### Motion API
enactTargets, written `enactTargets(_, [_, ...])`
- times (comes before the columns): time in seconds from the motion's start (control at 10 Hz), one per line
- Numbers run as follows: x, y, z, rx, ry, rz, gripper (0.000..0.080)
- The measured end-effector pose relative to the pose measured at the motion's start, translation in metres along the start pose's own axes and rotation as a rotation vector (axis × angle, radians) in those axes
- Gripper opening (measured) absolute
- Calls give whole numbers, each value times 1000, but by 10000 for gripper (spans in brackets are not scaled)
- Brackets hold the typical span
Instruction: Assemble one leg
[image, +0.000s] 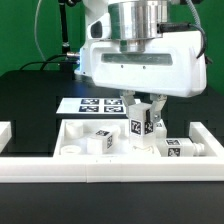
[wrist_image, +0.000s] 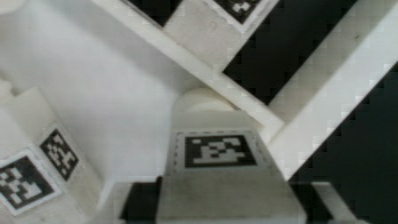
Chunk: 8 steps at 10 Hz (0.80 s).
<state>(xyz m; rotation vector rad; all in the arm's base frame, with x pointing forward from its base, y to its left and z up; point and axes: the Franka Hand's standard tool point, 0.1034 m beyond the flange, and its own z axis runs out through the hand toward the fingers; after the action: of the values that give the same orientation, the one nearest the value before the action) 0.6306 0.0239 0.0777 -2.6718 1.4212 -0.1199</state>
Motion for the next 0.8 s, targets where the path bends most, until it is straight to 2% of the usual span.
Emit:
enactTargets(0.2, [0,0,0,4,-5,-7,287])
enactTargets(0.3, [-1,0,0,-1,-6,-52,476])
enactTargets(0.4, [-2,-1,-1,-7,-13,-136,606])
enactTargets(0.8, [-1,0,-1,-5,-17,-483,648])
